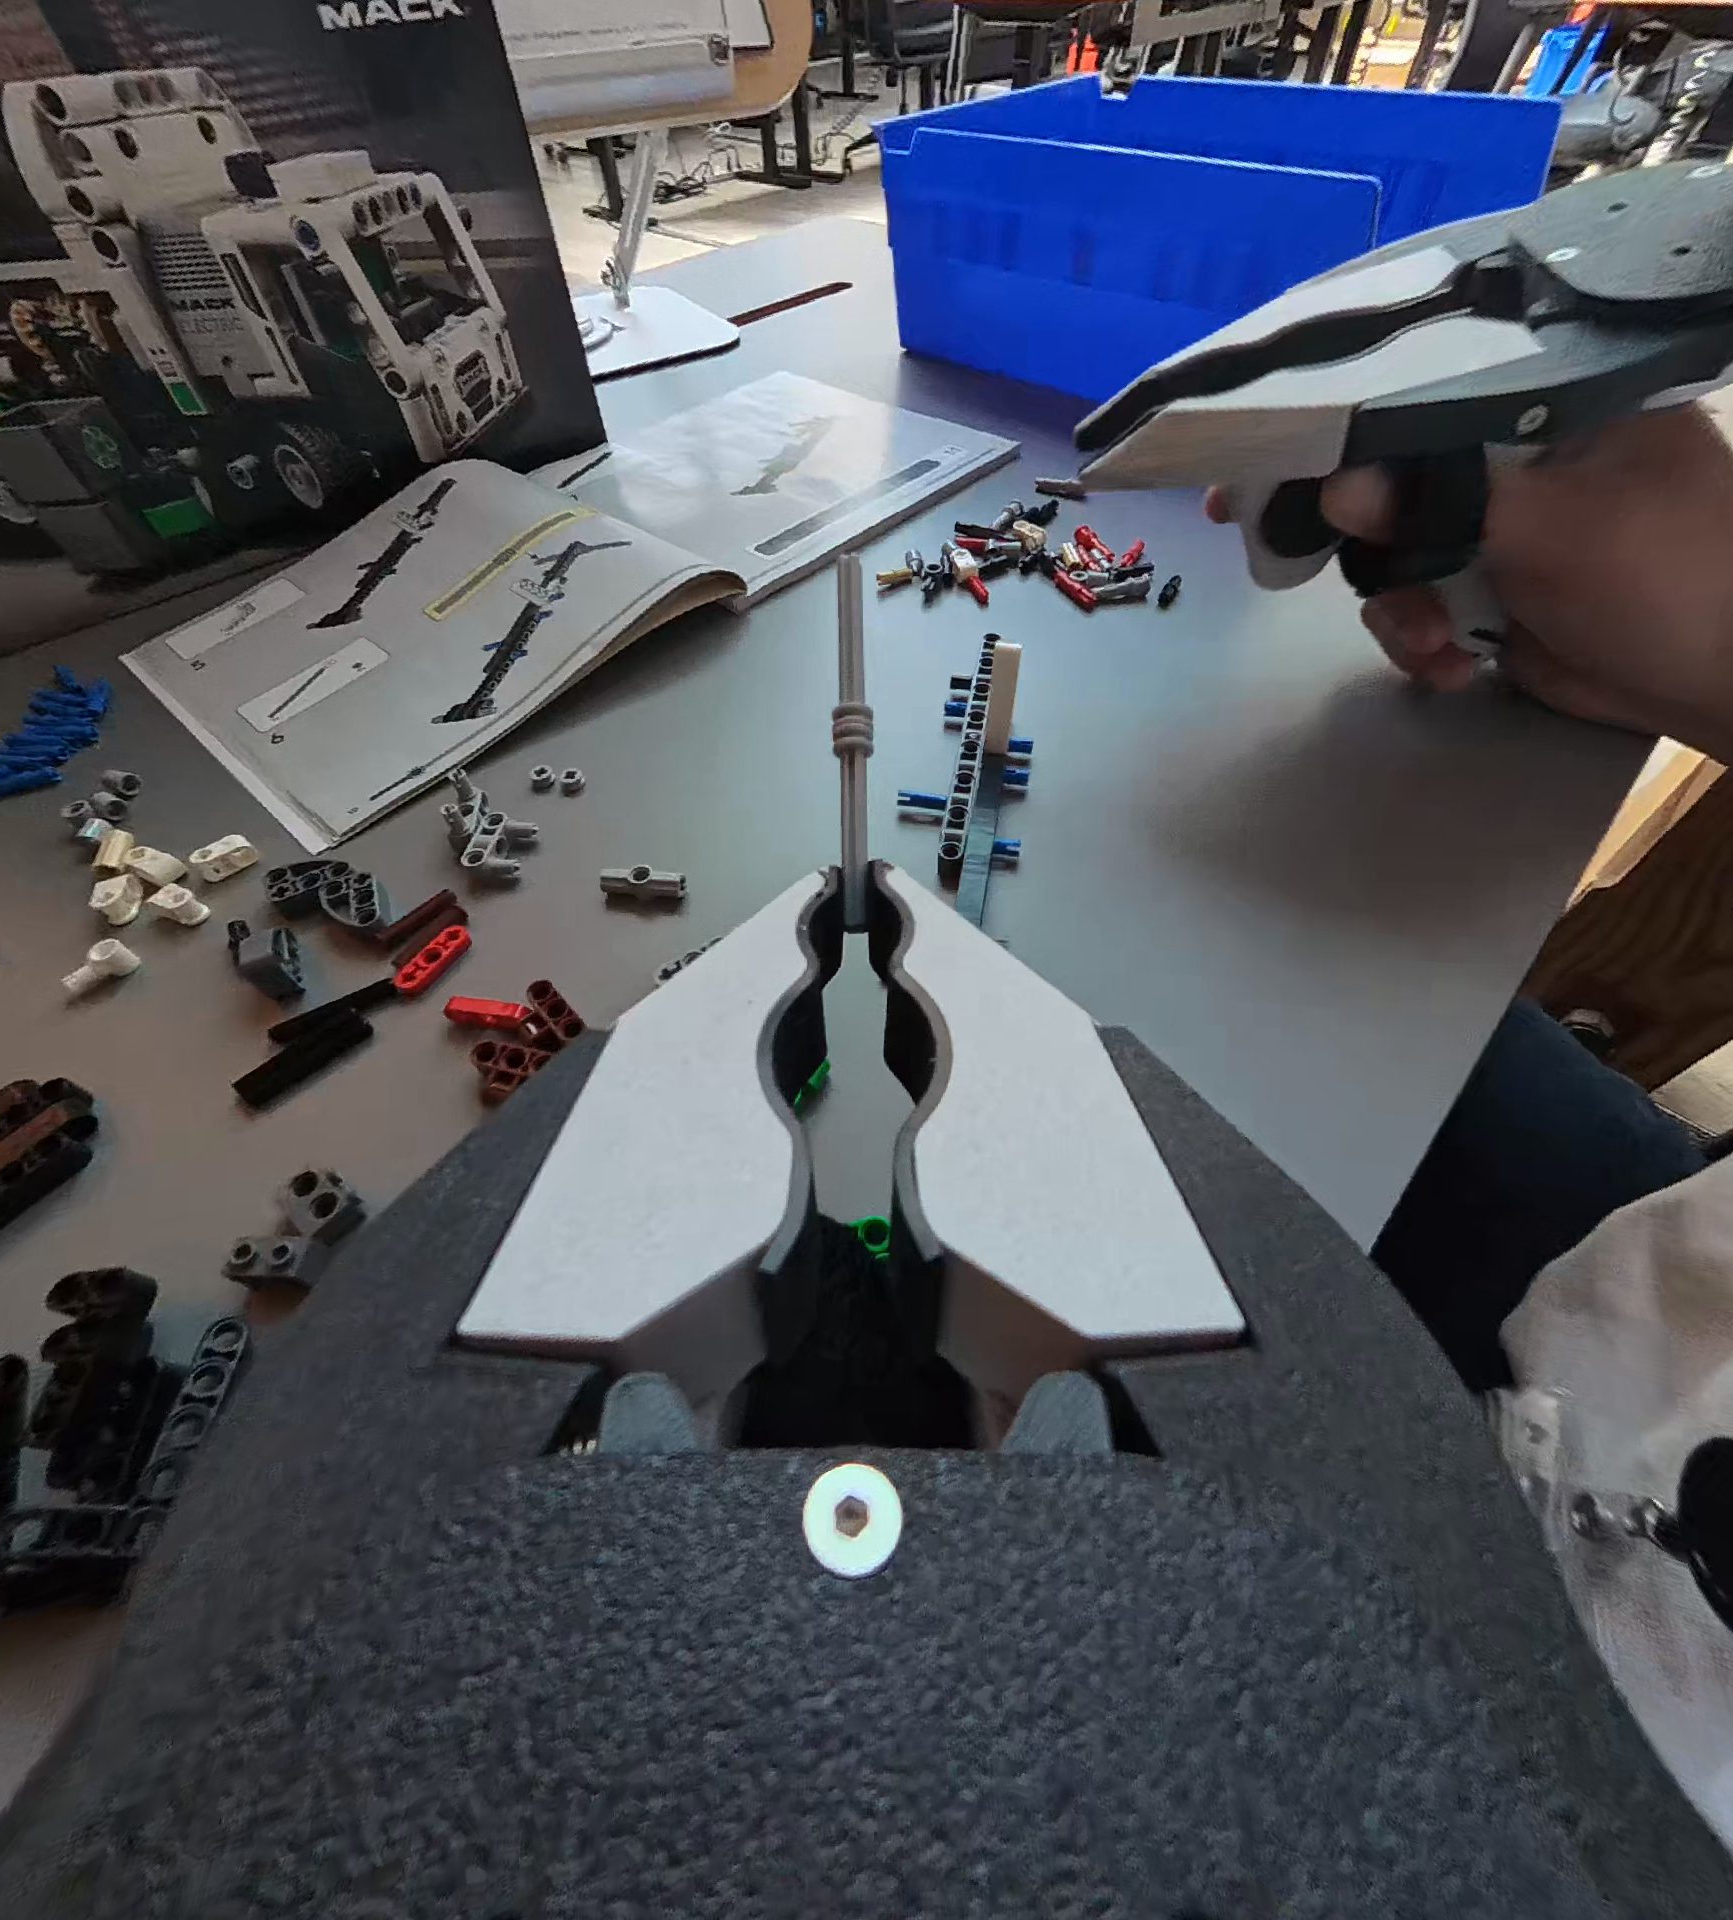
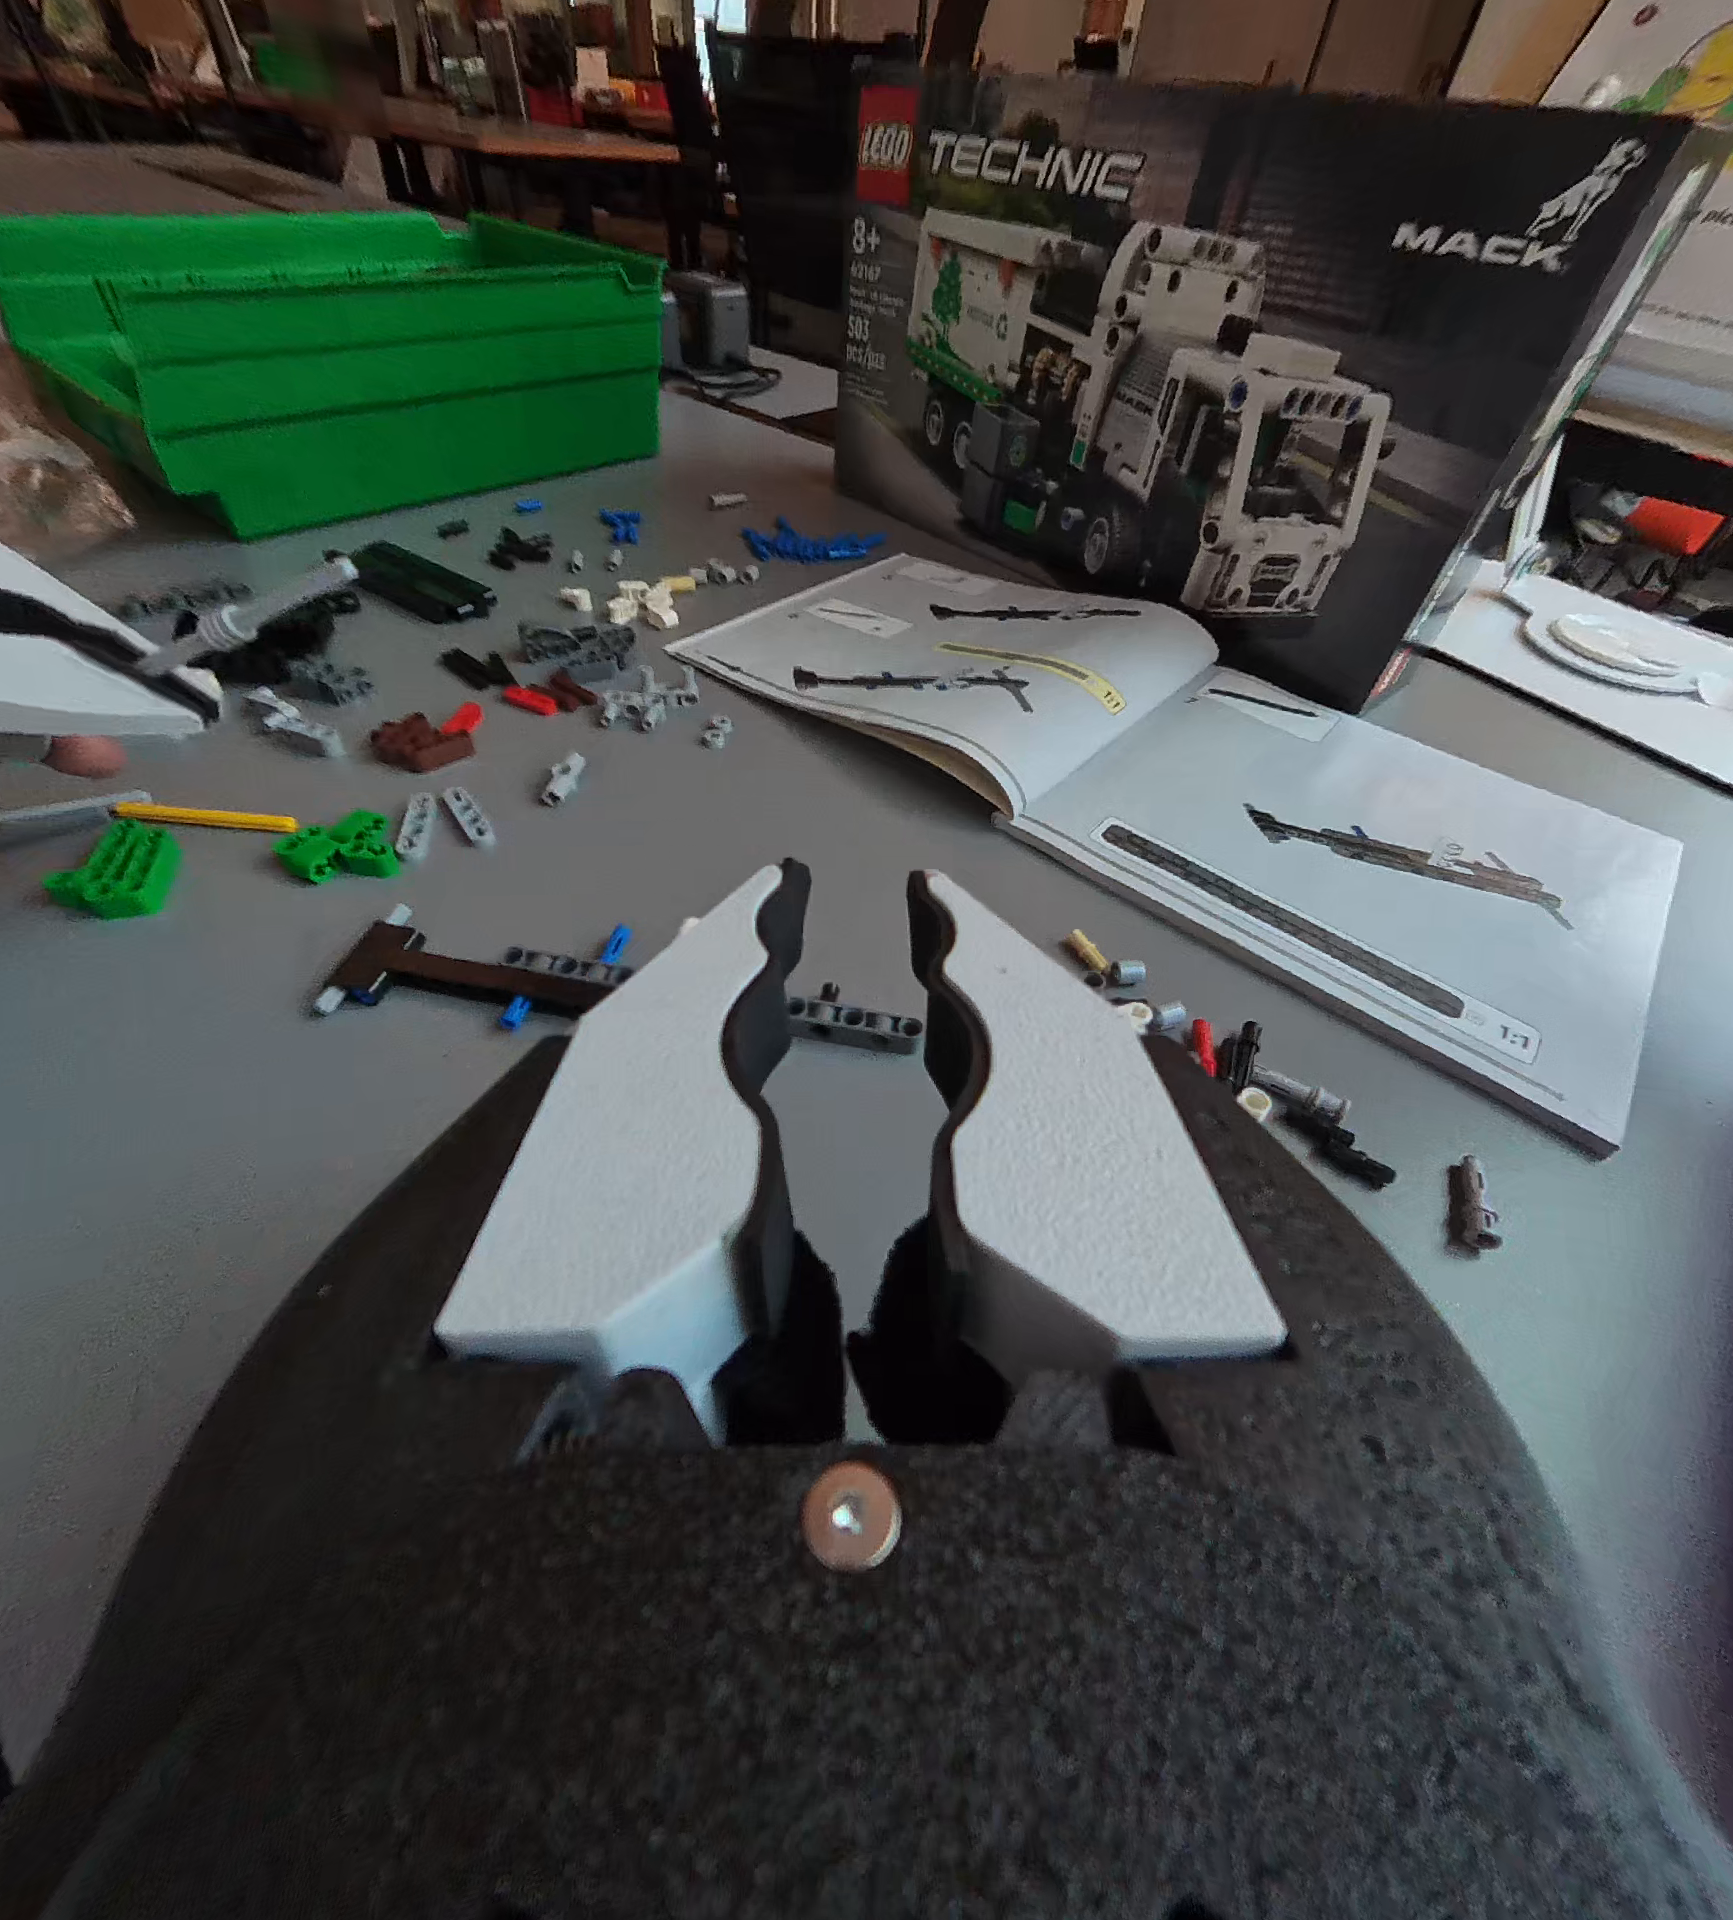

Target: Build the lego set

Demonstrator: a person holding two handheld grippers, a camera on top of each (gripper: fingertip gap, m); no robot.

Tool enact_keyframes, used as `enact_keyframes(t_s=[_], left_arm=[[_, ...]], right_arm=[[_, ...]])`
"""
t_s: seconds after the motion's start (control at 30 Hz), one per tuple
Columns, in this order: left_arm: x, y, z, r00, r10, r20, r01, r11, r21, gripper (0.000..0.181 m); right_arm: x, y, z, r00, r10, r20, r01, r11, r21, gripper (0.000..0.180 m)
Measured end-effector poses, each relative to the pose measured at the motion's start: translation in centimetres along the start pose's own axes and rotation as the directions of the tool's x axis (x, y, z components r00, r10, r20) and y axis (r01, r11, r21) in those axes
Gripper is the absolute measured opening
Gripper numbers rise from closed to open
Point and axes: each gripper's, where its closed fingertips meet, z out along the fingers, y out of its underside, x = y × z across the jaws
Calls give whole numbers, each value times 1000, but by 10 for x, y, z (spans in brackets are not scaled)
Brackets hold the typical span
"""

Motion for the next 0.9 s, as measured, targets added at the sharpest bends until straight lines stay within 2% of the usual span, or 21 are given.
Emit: enact_keyframes(t_s=[0.1, 0.43, 0.67, 0.9], left_arm=[[9, -7, 0, 996, 16, -87, -12, 999, 45, 3], [-14, 3, 12, 993, -115, -20, 115, 993, -41, 3], [-16, 8, 16, 979, -197, -57, 191, 978, -85, 3], [-13, 19, 23, 981, -185, -54, 174, 971, -162, 3]], right_arm=[[-5, 10, 8, 999, -9, 37, 11, 997, -72, 19], [11, 23, 26, 1000, 17, 3, -16, 983, -181, 19], [13, 18, 23, 995, 88, 39, -82, 986, -146, 19], [11, 19, 24, 991, 117, 70, -105, 983, -154, 19]])
